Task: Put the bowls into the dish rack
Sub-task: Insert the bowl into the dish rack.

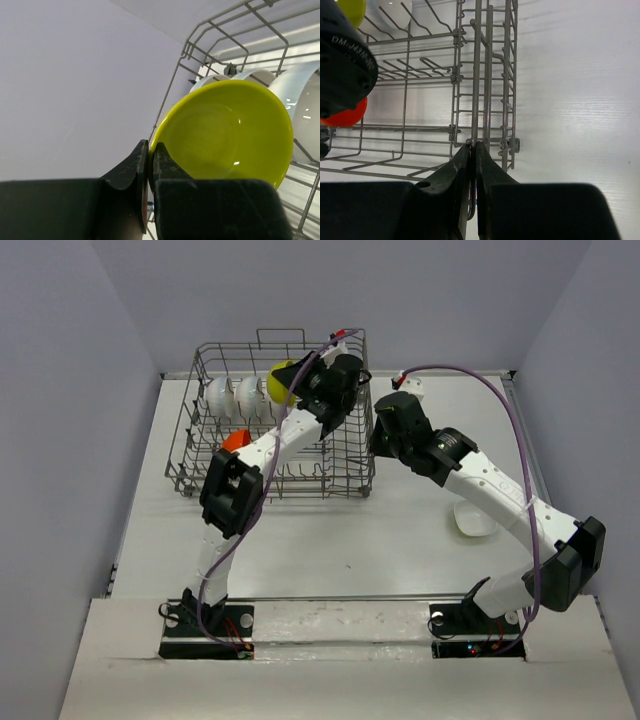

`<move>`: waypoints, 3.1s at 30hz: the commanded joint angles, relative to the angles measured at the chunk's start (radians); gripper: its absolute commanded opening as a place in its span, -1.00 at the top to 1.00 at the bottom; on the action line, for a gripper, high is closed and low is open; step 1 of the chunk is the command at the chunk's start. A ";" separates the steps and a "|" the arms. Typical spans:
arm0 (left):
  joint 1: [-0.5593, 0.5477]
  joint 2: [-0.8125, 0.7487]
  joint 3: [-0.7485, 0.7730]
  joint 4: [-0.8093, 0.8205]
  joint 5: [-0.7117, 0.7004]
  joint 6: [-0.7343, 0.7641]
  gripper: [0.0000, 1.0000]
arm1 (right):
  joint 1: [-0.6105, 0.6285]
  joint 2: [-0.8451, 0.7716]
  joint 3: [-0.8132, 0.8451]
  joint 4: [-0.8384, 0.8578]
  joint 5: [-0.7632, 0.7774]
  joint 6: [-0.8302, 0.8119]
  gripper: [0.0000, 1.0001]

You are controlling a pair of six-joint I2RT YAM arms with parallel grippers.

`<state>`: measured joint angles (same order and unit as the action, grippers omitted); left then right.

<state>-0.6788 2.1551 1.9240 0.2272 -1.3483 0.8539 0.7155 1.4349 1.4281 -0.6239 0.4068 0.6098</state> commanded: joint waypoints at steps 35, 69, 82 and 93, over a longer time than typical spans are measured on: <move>-0.041 -0.265 -0.178 -1.356 -0.037 -1.543 1.00 | 0.016 -0.022 -0.052 0.090 -0.049 0.001 0.88; -0.018 -0.110 -0.220 -1.358 -0.135 -1.434 1.00 | 0.016 -0.062 -0.139 0.162 -0.048 0.011 0.87; -0.015 -0.107 -0.211 -1.358 -0.169 -1.379 1.00 | 0.016 -0.068 -0.147 0.174 -0.057 0.007 0.87; -0.013 -0.083 -0.229 -1.356 -0.186 -1.349 1.00 | 0.016 -0.087 -0.161 0.184 -0.056 0.007 0.87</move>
<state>-0.6926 2.0674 1.7096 -1.1160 -1.4239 -0.4976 0.7155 1.3613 1.2922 -0.4610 0.3798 0.6216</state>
